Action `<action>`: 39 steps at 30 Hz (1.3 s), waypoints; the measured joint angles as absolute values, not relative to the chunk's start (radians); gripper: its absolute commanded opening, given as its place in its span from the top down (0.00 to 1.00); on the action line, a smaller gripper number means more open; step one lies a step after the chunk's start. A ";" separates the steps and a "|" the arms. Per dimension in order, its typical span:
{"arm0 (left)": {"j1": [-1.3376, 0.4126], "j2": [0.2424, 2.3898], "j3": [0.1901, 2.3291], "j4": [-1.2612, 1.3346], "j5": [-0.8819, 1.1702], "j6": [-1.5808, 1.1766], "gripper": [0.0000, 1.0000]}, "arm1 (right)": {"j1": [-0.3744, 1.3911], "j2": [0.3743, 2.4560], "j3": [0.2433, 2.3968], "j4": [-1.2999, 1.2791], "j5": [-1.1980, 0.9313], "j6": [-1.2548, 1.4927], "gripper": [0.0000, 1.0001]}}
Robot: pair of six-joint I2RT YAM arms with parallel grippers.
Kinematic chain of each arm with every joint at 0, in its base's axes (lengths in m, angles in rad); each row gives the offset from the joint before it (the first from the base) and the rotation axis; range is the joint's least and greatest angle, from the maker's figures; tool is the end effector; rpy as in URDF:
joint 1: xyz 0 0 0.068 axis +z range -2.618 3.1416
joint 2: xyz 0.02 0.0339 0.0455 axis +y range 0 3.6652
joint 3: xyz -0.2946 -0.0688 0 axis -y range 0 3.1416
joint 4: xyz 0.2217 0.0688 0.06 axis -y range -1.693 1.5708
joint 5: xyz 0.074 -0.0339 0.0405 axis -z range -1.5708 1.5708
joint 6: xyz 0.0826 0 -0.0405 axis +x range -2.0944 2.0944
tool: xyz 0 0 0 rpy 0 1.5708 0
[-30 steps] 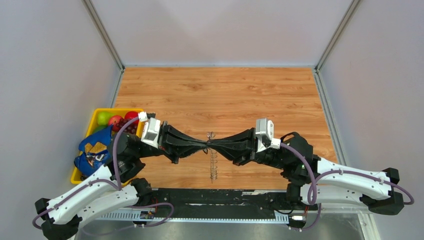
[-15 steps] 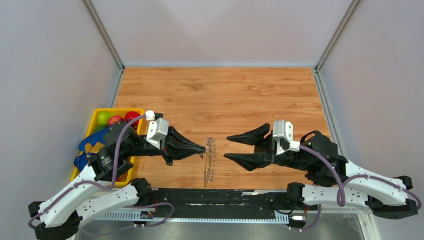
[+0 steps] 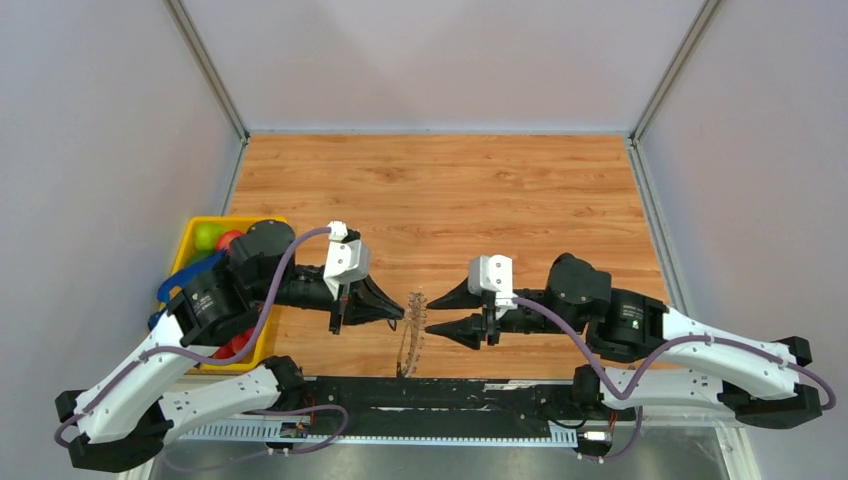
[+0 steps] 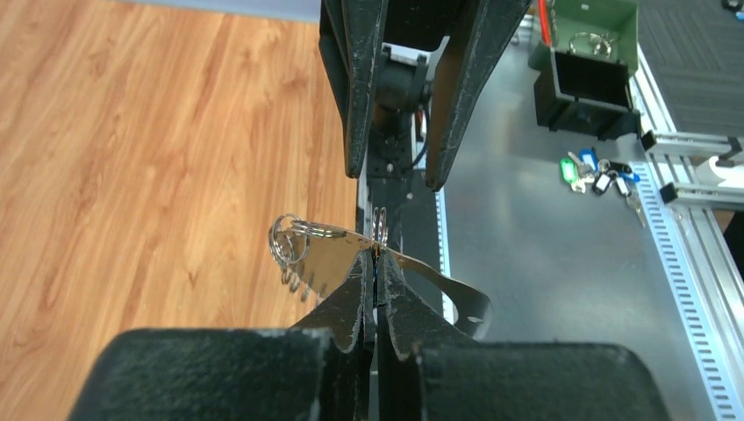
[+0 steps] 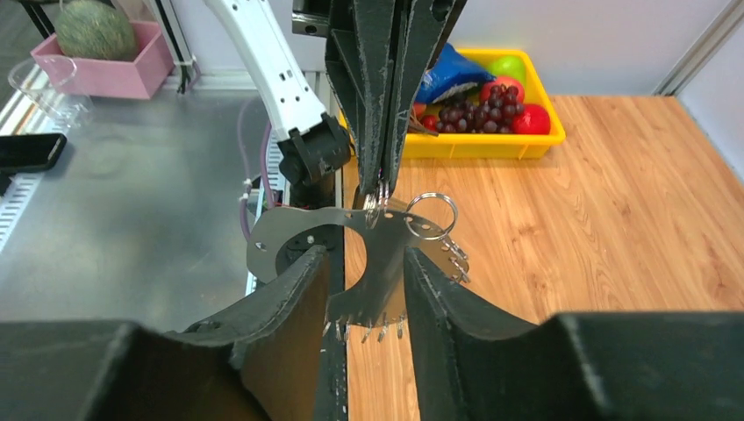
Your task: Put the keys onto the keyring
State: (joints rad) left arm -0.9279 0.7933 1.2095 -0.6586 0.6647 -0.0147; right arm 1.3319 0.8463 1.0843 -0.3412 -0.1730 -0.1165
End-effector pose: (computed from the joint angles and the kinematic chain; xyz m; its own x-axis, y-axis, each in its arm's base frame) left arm 0.0352 -0.1320 0.4346 -0.1584 0.1922 -0.9685 0.9867 -0.0045 -0.1623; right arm 0.0289 0.1788 0.4287 0.0917 -0.1072 -0.9900 -0.9937 0.0547 -0.0980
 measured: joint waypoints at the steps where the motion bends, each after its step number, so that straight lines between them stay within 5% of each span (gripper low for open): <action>1: -0.928 0.802 1.219 -0.693 0.664 0.000 1.00 | 1.332 0.860 1.092 -0.350 -0.170 -0.120 0.61; 39: -0.928 0.774 1.254 -0.879 0.597 0.101 1.00 | 1.332 1.076 1.219 -0.401 -0.192 -0.079 0.71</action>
